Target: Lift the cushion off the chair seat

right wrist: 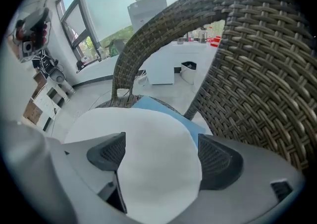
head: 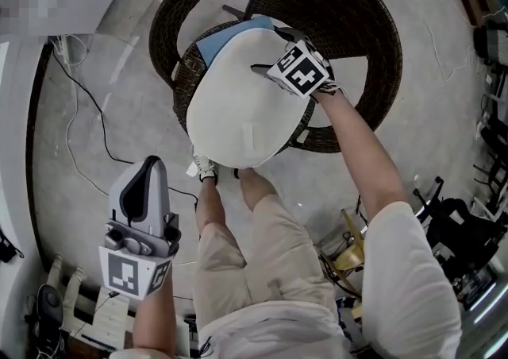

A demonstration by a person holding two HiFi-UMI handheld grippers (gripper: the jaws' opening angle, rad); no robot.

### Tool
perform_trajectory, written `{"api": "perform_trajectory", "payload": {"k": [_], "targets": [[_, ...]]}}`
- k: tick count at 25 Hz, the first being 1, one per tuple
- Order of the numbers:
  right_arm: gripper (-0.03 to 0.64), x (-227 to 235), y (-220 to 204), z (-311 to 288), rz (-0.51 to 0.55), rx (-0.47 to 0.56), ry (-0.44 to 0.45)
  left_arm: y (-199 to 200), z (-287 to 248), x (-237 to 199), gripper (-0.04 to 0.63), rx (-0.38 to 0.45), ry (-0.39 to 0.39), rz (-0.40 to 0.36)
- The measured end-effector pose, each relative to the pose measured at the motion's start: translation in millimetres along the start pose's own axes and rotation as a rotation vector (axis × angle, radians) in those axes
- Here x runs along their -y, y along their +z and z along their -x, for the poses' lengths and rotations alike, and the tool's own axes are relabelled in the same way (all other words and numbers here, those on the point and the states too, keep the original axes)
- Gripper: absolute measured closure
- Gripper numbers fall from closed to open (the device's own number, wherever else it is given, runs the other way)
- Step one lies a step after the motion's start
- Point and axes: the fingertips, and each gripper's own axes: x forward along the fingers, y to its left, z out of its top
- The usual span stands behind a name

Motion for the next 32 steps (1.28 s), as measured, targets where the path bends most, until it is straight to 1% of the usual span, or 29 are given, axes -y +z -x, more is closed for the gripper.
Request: {"api": "perform_trajectory", "payload": {"k": [3,7,13,16,19,23,26,28,32], "targets": [[0.172,8,-9,-18,0.005,-0.046,0.002,-7,-1,-4,0.578,-0.007,0.008,0.009],[0.172,23,-20,-37,-0.048,-0.09,0.012,-15,-1,-7,0.578,-0.014,0.02,0.018],[0.172,27,-34,-60,-0.069,-0.165,0.047,-23,3,-12,0.578,-0.023,0.036,0.039],[0.169,30,-34,-61,-0.066,-0.172,0.032,-26,6,-16,0.578,-0.02,0.05,0.05],[0.17,30,-35,-61,-0.068,-0.168,0.037,-28,8,-16,0.578,-0.02,0.053,0.056],[0.184,31,-35,-62,-0.066,-0.229,0.029,-28,7,-11,0.578,-0.013,0.054,0.072],[0.192,32,-34,-61,-0.068,-0.233,0.03,-26,7,-2,0.578,-0.012,0.043,0.08],[0.211,32,-35,-59,-0.071,-0.222,0.039,-25,9,1,0.578,-0.014,0.037,0.08],[0.307,31,-36,-55,-0.103,-0.222,0.056,-24,14,1,0.578,-0.023,0.034,0.068]]}}
